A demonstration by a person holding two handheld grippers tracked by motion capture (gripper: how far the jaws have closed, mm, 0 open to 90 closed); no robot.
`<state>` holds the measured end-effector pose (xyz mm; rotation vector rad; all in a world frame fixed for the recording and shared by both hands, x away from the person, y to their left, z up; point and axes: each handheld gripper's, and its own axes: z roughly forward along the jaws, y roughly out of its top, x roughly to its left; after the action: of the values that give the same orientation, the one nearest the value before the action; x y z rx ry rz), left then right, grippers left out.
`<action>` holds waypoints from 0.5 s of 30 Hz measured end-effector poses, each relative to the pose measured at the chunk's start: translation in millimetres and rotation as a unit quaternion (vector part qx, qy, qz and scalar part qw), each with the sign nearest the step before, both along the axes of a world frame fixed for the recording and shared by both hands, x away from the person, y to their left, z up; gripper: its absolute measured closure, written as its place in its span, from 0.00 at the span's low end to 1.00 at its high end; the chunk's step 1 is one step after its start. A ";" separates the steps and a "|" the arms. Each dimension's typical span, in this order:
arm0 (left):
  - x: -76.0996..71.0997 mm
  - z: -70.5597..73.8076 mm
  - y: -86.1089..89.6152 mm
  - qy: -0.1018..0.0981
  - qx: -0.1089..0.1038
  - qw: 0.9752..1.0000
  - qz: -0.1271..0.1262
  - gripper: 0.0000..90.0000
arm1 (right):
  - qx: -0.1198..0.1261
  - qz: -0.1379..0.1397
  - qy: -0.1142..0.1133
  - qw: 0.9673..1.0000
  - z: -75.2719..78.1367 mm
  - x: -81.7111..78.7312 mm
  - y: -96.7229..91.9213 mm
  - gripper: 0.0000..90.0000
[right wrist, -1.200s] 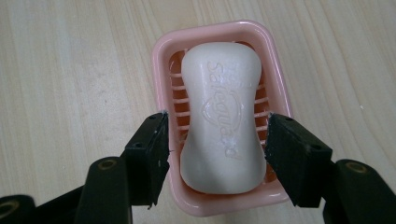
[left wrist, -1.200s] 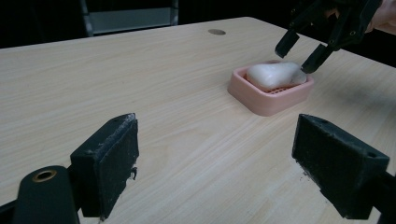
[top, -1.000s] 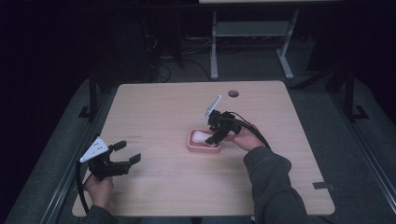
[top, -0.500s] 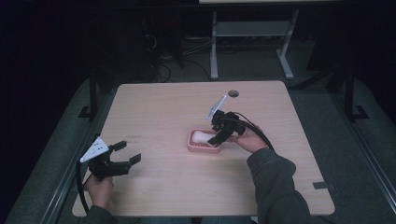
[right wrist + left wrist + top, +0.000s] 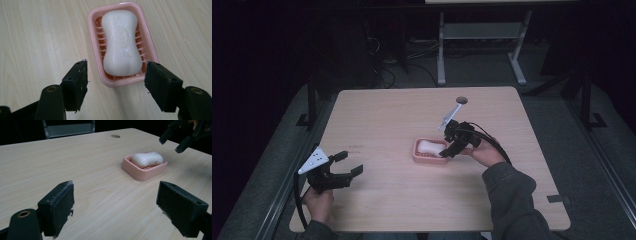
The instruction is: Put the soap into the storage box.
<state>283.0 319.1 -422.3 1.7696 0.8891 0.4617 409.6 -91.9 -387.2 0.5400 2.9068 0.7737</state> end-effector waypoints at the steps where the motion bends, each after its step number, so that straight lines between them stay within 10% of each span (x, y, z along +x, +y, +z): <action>1: 0.0 0.0 0.0 0.000 0.000 1.000 0.000 0.16 | 0.001 0.001 -0.001 1.000 0.9 -0.7 -0.3 0.38; 15: 0.1 -0.1 -0.4 0.000 0.001 1.000 0.001 0.16 | 0.006 0.000 -0.005 1.000 2.0 -11.1 -7.8 0.37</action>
<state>283.1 318.7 -422.3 1.7717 0.8903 0.4637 398.6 -99.7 -385.3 0.5359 2.8956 0.7911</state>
